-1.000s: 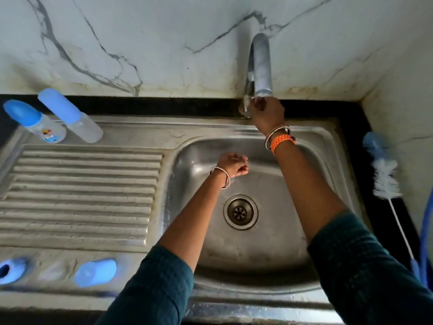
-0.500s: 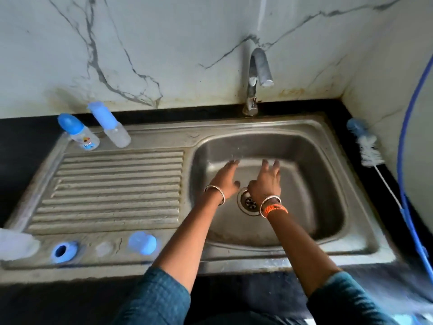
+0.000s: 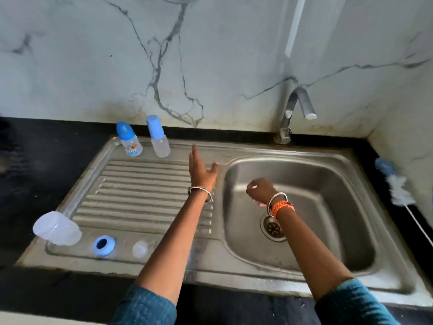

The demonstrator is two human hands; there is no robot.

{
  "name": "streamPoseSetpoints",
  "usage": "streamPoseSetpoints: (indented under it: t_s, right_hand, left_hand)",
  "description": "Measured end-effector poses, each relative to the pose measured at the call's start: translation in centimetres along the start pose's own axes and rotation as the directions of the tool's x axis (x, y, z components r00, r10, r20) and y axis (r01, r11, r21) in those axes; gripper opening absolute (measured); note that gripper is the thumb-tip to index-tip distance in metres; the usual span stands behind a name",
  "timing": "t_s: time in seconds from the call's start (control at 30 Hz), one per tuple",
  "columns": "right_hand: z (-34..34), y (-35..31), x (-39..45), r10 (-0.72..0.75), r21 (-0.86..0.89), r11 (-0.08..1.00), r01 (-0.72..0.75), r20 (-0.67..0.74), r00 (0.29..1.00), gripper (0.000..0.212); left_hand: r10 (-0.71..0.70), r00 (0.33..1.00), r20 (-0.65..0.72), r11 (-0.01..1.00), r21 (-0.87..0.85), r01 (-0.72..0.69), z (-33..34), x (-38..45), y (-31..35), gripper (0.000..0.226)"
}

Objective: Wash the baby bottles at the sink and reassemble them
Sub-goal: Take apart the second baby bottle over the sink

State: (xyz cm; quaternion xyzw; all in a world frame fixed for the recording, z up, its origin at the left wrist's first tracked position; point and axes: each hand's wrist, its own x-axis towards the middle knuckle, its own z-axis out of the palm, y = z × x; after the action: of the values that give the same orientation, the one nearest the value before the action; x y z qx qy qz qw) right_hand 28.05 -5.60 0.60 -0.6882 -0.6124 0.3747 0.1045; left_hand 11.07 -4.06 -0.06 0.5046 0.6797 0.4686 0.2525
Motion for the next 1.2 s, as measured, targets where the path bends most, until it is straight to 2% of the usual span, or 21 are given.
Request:
streamPoseSetpoints:
  t_s: [0.1,0.2,0.33,0.47,0.57,0.67,0.73,0.8,0.87,0.93,0.97,1.03,1.07,1.1,1.2]
  right_hand:
    - [0.5,-5.9,1.2,-0.180,0.000,0.984,0.180,-0.090,0.980,0.025]
    - [1.6,-12.0,2.3,-0.324,-0.031,0.946,0.323,-0.094,0.941,0.026]
    - [3.7,-19.3,4.8,-0.492,-0.055,0.870,0.489,-0.098,0.865,0.039]
    - [5.9,-24.5,8.6,-0.523,-0.157,0.849,0.504,-0.119,0.844,0.064]
    - [7.4,-26.8,11.6,-0.491,-0.215,0.860,0.463,-0.101,0.865,0.076]
    - [8.2,-27.2,13.4,-0.450,-0.210,0.879,0.428,-0.070,0.890,0.057]
    - [7.8,-26.6,13.5,-0.440,-0.089,0.898,0.432,-0.119,0.890,0.042]
    - [6.4,-25.1,12.8,-0.380,0.099,0.907,0.409,-0.222,0.898,0.034]
    - [4.0,-22.5,11.3,-0.221,0.386,0.870,0.306,-0.249,0.943,0.031]
    - [1.5,-19.0,9.0,-0.071,0.664,0.734,0.139,-0.129,0.989,0.033]
    - [0.4,-17.1,7.9,-0.029,0.710,0.701,0.074,-0.076,0.997,0.036]
    - [-1.3,-13.1,5.5,0.035,0.678,0.735,0.013,-0.057,0.998,0.042]
    - [-2.0,-11.2,4.4,0.057,0.651,0.759,-0.002,-0.064,0.996,0.042]
    - [-2.7,-9.4,3.3,0.072,0.642,0.767,-0.013,-0.066,0.995,0.042]
    - [-4.9,-4.5,0.9,0.114,0.652,0.755,-0.074,-0.020,0.993,0.037]
  left_hand:
    - [-0.047,0.988,-0.148,0.996,-0.082,0.035,-4.3,3.0,-0.8,0.076]
    - [-0.089,0.975,-0.204,0.992,-0.107,0.068,-7.5,6.2,-2.4,0.074]
    - [-0.097,0.978,-0.183,0.995,-0.052,0.089,-9.9,9.7,-5.3,0.082]
    - [-0.083,0.989,-0.123,0.995,-0.059,0.077,-10.4,12.6,-7.9,0.087]
    - [-0.060,0.994,-0.093,0.995,-0.084,0.052,-9.9,14.8,-9.2,0.081]
    - [0.019,0.988,-0.153,0.997,-0.072,-0.030,-9.3,15.8,-9.4,0.056]
    - [0.049,0.974,-0.221,0.994,-0.081,-0.068,-9.1,15.7,-8.7,0.046]
    - [0.167,0.962,-0.214,0.983,-0.035,-0.179,-9.1,15.1,-7.2,0.046]
    - [0.367,0.921,-0.130,0.928,0.115,-0.353,-9.1,13.8,-4.9,0.048]
    - [0.542,0.840,0.017,0.805,0.275,-0.525,-8.6,11.5,-2.2,0.049]
    - [0.596,0.797,0.093,0.735,0.337,-0.589,-8.1,10.3,-1.0,0.050]
    - [0.649,0.729,0.219,0.619,0.406,-0.672,-6.3,7.3,1.2,0.052]
    - [0.648,0.717,0.259,0.603,0.401,-0.690,-5.3,5.6,2.1,0.053]
    - [0.625,0.726,0.286,0.627,0.369,-0.686,-4.3,4.0,2.9,0.053]
    - [0.464,0.810,0.357,0.798,0.228,-0.558,-1.6,-0.2,4.6,0.052]
